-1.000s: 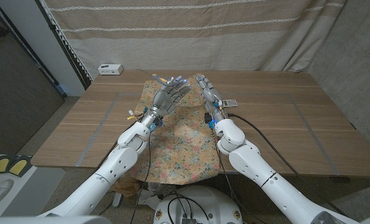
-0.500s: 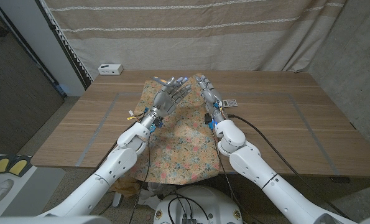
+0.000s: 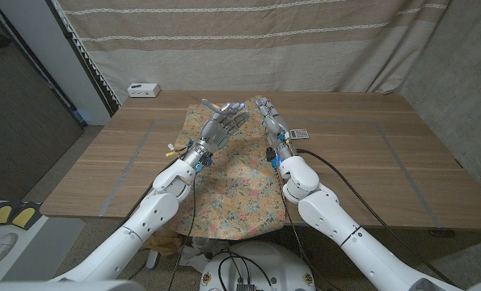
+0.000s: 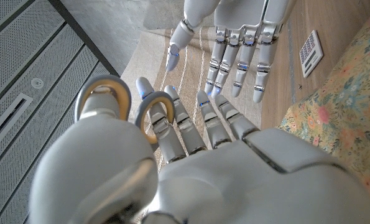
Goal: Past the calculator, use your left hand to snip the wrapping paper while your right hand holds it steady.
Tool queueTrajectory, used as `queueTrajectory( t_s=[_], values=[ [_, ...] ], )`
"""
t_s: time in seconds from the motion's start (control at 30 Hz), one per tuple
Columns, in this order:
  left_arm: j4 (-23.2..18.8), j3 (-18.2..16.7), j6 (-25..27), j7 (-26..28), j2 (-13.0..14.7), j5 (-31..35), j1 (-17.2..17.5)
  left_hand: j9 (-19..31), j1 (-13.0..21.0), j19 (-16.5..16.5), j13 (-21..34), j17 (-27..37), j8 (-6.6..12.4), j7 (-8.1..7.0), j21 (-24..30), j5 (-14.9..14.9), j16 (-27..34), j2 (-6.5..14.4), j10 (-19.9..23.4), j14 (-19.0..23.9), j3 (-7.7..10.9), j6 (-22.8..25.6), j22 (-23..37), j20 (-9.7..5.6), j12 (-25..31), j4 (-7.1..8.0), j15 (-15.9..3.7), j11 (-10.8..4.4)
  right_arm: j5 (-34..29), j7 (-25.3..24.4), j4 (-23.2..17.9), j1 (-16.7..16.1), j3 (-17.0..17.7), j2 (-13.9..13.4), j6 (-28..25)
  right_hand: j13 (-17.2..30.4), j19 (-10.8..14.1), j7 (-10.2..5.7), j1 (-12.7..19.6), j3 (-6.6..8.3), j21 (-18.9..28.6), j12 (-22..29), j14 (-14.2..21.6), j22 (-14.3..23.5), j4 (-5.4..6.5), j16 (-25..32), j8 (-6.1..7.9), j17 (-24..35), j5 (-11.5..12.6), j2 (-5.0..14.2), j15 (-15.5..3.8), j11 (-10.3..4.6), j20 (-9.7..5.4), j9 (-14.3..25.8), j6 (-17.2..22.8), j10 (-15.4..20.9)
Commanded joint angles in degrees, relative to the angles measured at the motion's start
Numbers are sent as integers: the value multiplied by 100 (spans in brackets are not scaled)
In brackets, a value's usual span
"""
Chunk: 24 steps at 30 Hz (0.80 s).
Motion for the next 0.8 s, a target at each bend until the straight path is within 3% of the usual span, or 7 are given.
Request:
queueTrajectory(
  t_s=[0.03,0.23,0.37,0.8],
  values=[
    [-19,15,-53,113,-14,51,40,15,94,-26,101,49,-20,-115,33,-56,58,29,251,118,14,-30,19,-470,126,1,-986,-11,-43,-42,-48,-38,18,-8,29,-3,-11,-32,-12,-41,18,-15,7,5,-10,35,11,2,-11,55,-212,-9,52,8,-26,-24],
    [-40,17,-57,152,-3,63,67,17,107,-35,172,72,-70,-123,30,-82,57,-2,296,136,-8,-166,18,-468,180,0,-982,-4,-82,-79,-99,-70,30,-26,41,-4,-14,-28,-11,-44,16,-15,4,5,-12,34,15,2,-11,55,-209,-8,54,8,-25,-26],
    [-62,15,-99,206,-2,105,98,25,12,-50,285,104,-82,-129,25,-122,25,-192,253,92,-148,-270,18,-453,227,21,-970,-2,-112,-105,-134,-90,32,-39,34,-4,-18,-27,-12,-47,15,-14,5,5,-14,34,16,2,-11,55,-211,-2,59,8,-28,-27],
    [-152,25,-126,399,56,231,163,32,-203,-45,427,149,-41,-94,29,-123,8,-410,212,72,-395,-231,20,-438,289,83,-965,2,-147,-133,-146,-115,38,-16,85,-4,-22,-32,-15,-56,13,-13,3,5,-17,34,20,2,-11,53,-202,3,62,8,-30,-30]
  ],
)
